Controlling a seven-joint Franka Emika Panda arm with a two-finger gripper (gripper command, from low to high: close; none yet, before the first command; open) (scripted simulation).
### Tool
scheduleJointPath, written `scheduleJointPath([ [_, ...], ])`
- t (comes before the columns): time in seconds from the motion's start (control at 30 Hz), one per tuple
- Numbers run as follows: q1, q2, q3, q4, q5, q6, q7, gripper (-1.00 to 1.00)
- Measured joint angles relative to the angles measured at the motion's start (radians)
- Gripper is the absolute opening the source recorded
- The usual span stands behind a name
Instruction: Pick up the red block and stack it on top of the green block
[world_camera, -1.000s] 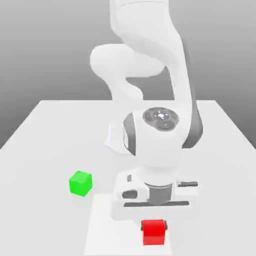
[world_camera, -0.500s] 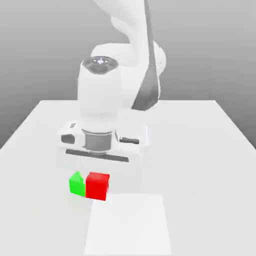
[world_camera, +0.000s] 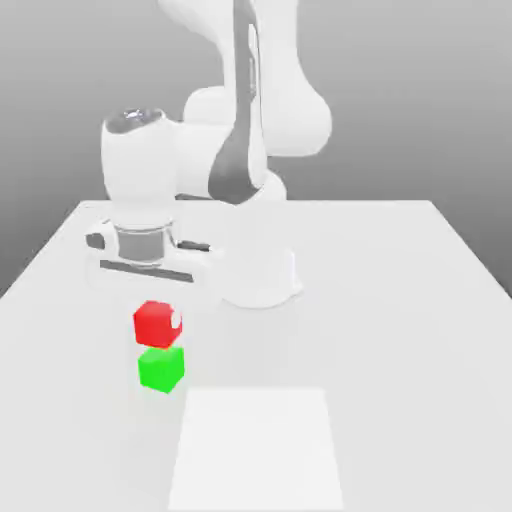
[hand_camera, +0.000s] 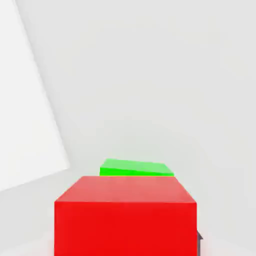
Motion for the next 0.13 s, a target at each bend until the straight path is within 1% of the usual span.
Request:
scheduleJointPath([
  [0.03,0.006,0.035,-0.003,0.001,0.014,0.034,-0.009,-1.00],
  [0.07,0.012,0.065,-0.005,0.001,0.025,0.063,-0.017,1.00],
  [0.13,0.013,0.065,-0.005,0.001,0.025,0.063,-0.017,1.00],
])
